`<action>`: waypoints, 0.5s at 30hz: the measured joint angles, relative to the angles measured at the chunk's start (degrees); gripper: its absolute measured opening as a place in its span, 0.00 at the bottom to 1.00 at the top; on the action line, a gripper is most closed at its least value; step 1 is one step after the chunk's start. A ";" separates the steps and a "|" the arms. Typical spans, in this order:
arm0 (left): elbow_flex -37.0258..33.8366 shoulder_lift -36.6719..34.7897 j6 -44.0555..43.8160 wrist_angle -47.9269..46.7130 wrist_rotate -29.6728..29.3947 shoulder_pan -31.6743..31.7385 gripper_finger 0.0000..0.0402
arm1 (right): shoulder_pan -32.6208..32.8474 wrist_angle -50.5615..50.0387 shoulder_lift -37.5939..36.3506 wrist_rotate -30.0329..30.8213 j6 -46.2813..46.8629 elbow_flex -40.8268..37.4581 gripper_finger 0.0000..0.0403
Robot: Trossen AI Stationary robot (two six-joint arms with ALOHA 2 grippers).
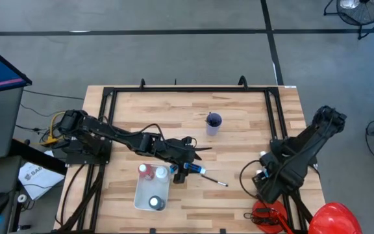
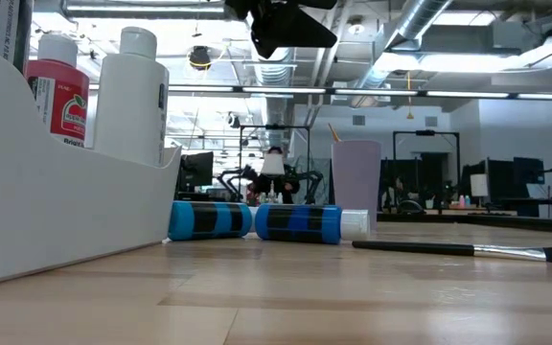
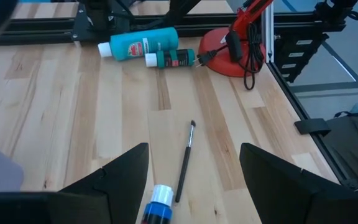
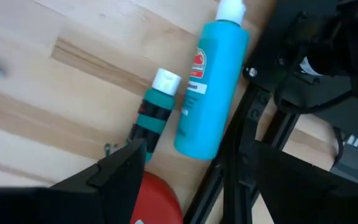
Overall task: Pick & Place Paint Supplies
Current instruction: Put the light blue paint bottle into the white bin
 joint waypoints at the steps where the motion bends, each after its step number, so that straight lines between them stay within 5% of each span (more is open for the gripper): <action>1: 0.00 0.00 -0.01 0.06 0.00 -0.03 0.61 | 0.23 0.92 0.00 -0.08 0.37 -1.21 0.69; 15: 0.00 0.02 0.12 0.22 0.04 -0.07 0.61 | 0.14 13.54 0.02 -9.45 1.82 -14.60 0.69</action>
